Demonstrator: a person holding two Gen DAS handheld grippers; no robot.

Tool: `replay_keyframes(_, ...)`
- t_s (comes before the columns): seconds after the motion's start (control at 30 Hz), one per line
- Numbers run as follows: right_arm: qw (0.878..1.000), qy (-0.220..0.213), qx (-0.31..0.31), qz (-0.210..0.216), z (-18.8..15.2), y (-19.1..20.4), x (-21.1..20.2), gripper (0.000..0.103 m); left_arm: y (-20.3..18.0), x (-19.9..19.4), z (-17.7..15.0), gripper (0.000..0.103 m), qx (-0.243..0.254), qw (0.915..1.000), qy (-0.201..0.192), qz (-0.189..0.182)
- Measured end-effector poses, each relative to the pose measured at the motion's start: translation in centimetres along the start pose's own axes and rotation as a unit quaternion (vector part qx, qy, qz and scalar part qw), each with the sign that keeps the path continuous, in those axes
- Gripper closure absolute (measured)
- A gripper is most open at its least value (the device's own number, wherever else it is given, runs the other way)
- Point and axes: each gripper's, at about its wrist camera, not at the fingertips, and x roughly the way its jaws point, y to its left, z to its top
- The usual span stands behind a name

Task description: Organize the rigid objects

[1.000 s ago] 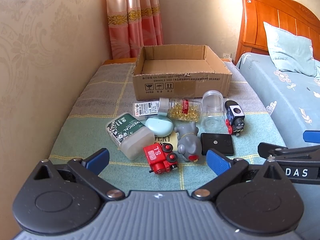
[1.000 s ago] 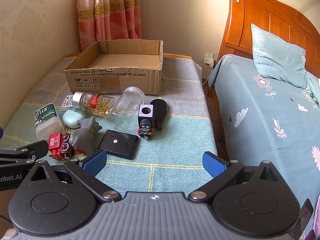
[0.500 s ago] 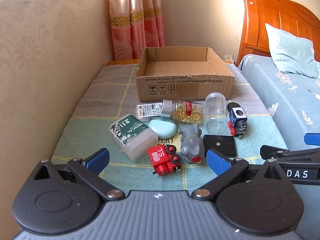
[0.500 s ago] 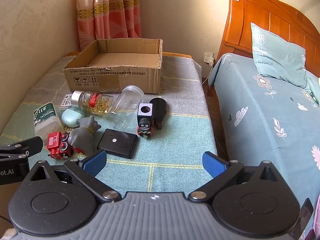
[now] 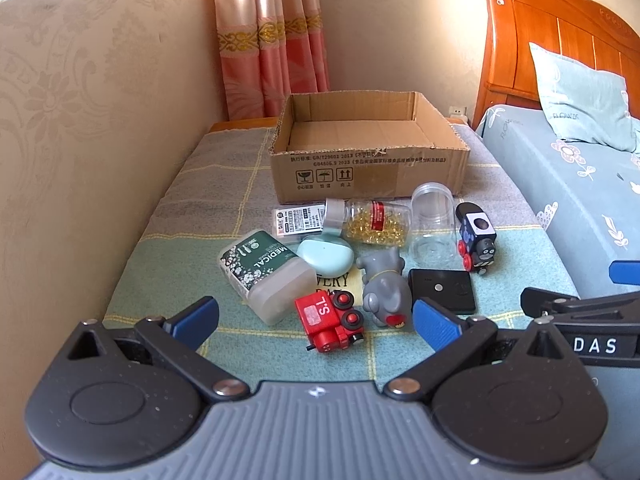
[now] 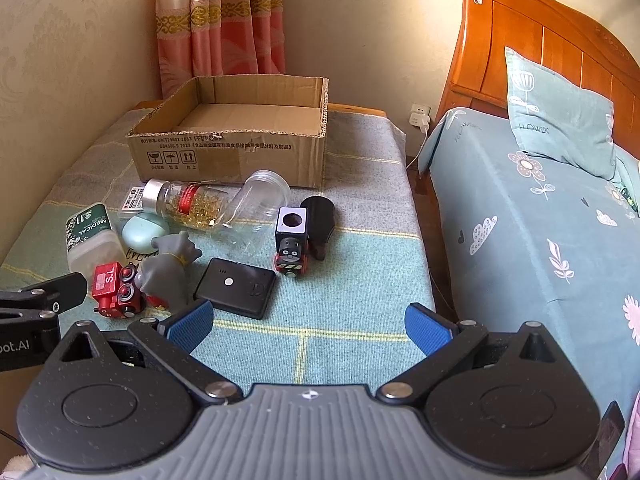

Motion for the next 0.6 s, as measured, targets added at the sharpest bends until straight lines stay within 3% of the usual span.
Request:
replay_keyframes(0.4, 1.000, 0.004, -0.009, 0.005, 0.6, 0.2, 0.7, 0.000, -0.1, 0.9, 0.3, 0.001, 0.007, 0.9999, 0.009, -0.001)
replay_keyframes(0.6, 1.000, -0.003, -0.016, 0.020, 1.0, 0.2, 1.0, 0.000, 0.5, 1.5, 0.5, 0.001, 0.008, 0.9997, 0.003, -0.023)
